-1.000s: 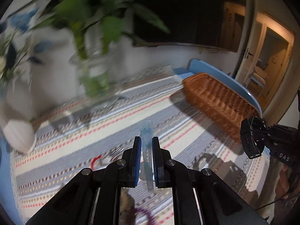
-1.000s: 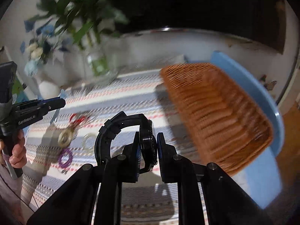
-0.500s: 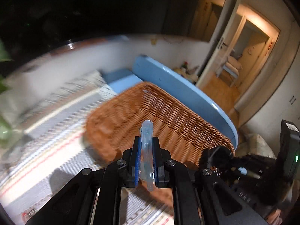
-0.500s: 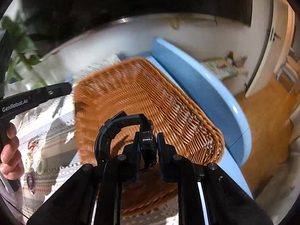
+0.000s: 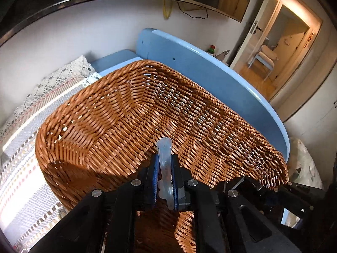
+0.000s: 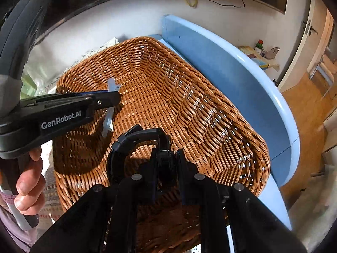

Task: Organize jewelry
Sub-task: 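Carry the watch and clip into the wicker basket and open both tools, then move both open tools back over the remaining jewelry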

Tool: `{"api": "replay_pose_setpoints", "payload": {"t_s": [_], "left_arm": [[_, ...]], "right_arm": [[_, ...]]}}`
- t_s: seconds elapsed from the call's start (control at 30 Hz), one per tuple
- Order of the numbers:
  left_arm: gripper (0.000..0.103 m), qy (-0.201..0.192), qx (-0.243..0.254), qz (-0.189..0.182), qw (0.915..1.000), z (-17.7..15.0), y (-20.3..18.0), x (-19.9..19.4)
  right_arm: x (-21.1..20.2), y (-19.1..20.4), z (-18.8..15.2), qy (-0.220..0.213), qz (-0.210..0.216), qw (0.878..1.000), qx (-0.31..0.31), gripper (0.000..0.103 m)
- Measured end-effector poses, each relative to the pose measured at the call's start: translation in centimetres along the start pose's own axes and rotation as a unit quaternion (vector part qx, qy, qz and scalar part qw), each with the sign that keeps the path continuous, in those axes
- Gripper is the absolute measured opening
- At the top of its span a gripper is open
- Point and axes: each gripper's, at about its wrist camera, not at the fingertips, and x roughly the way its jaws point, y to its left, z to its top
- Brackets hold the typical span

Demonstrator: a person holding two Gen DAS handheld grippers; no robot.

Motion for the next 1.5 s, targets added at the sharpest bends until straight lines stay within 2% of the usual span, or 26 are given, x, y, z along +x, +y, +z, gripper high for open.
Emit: {"api": "replay_pose_setpoints", "payload": {"t_s": [0.1, 0.23, 0.27, 0.4, 0.47, 0.57, 0.6, 0.7, 0.77, 0.8, 0.9, 1.03, 1.1, 1.27, 1.5], "left_arm": [[0.013, -0.005, -0.008, -0.018, 0.9998, -0.4, 0.4, -1.0], [0.017, -0.039, -0.011, -0.029, 0.9988, -1.1, 1.0, -4.4], [0.02, -0.049, -0.011, -0.032, 0.9982, -1.3, 1.2, -5.3], [0.048, -0.09, -0.019, -0.045, 0.9947, -3.6, 2.2, -10.1], [0.049, -0.101, -0.027, -0.057, 0.9929, -5.5, 2.9, -12.6], [0.049, -0.09, -0.026, -0.064, 0.9936, -8.9, 4.0, -15.4], [0.049, -0.092, -0.022, -0.051, 0.9942, -10.0, 4.3, -16.4], [0.051, -0.12, -0.03, 0.044, 0.9914, -14.4, 6.4, -20.4], [0.052, -0.126, -0.048, 0.109, 0.9848, -16.7, 8.2, -22.7], [0.052, -0.132, -0.062, 0.134, 0.9801, -17.9, 9.5, -23.8], [0.053, -0.142, -0.117, 0.17, 0.9681, -21.5, 13.1, -26.8], [0.053, -0.114, -0.161, 0.236, 0.9516, -26.2, 16.7, -28.6], [0.053, -0.097, -0.168, 0.252, 0.9481, -28.3, 17.8, -27.9], [0.053, -0.07, -0.191, 0.246, 0.9476, -32.6, 19.7, -26.7], [0.053, -0.039, -0.235, 0.241, 0.9409, -35.7, 21.7, -24.2]], "right_arm": [[-0.2, 0.2, 0.1, 0.002, 0.008, 1.0, 0.001, 0.023], [-3.0, 0.0, -0.3, -0.03, 0.016, 0.999, 0.004, 0.026], [-3.7, -0.2, -0.3, -0.04, 0.015, 0.999, 0.005, 0.028], [-6.6, -0.5, -0.6, -0.069, 0.024, 0.997, 0.014, 0.033], [-7.9, -0.4, -1.1, -0.081, 0.033, 0.996, 0.017, 0.036], [-9.3, 0.3, -1.9, -0.093, 0.044, 0.995, 0.011, 0.038], [-9.8, 0.8, -2.3, -0.095, 0.05, 0.994, 0.006, 0.038], [-11.1, 2.9, -3.3, -0.104, 0.069, 0.992, -0.013, 0.041], [-11.9, 4.8, -4.0, -0.113, 0.077, 0.99, -0.035, 0.054], [-12.2, 5.8, -4.5, -0.115, 0.079, 0.989, -0.044, 0.056], [-12.6, 9.3, -5.7, -0.115, 0.093, 0.986, -0.08, 0.057], [-11.8, 13.7, -7.3, -0.1, 0.108, 0.982, -0.119, 0.057], [-10.9, 16.0, -8.1, -0.085, 0.119, 0.98, -0.136, 0.057], [-8.6, 20.4, -10.4, -0.047, 0.136, 0.975, -0.172, 0.057], [-6.7, 23.0, -11.9, -0.018, 0.133, 0.971, -0.197, 0.057]]}}
